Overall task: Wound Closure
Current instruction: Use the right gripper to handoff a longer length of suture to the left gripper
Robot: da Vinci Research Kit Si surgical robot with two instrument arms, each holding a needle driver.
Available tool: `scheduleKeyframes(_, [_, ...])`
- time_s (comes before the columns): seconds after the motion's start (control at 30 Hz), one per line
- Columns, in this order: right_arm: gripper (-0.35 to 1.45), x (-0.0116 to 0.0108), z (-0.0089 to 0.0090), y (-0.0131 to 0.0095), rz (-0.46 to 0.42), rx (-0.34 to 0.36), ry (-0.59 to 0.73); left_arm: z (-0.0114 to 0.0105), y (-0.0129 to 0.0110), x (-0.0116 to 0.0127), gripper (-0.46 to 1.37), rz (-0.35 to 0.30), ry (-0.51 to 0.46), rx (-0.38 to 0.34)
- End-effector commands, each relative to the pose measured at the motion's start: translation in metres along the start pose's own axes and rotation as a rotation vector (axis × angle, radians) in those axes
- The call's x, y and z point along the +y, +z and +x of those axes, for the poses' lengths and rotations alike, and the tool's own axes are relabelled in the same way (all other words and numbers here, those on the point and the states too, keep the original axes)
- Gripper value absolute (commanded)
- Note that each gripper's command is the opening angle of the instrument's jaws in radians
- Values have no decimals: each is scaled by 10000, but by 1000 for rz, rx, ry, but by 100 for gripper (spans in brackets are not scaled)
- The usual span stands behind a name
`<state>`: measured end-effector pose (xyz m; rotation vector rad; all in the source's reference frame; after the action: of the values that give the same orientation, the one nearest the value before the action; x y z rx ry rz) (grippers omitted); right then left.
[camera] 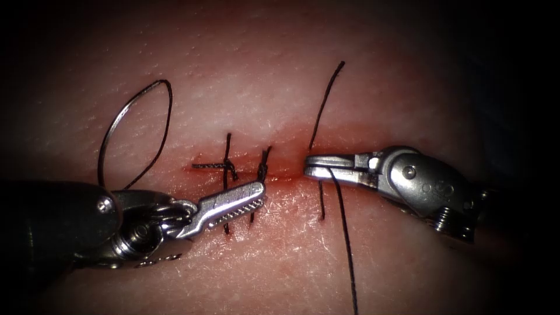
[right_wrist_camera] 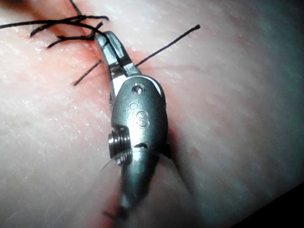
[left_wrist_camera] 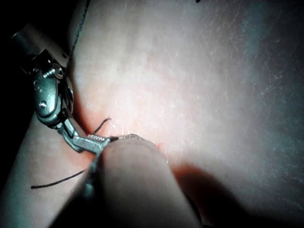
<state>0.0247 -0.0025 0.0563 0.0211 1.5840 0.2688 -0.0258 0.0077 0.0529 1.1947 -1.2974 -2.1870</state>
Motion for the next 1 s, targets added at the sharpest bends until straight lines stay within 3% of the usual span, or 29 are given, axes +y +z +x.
scheduleKeyframes(0.03, [-35, 1, 0, 0, -6, 0, 0, 0, 0, 0, 12, 1, -4, 0])
scheduleKeyframes(0.23, [-35, 1, -1, 0, -7, 0, 0, 2, 0, 0, 17, 0, -28, 0])
scheduleKeyframes(0.6, [-35, 3, -2, 0, -8, -1, 0, 17, 2, -1, 52, -11, -161, 26])
scheduleKeyframes(0.87, [-35, 4, -3, 1, -9, -2, 0, 36, 10, 6, 68, -105, -214, 59])
scheduleKeyframes(1.0, [-35, 4, -3, 1, -10, -2, 0, 51, 17, 25, 76, -174, -227, 77])
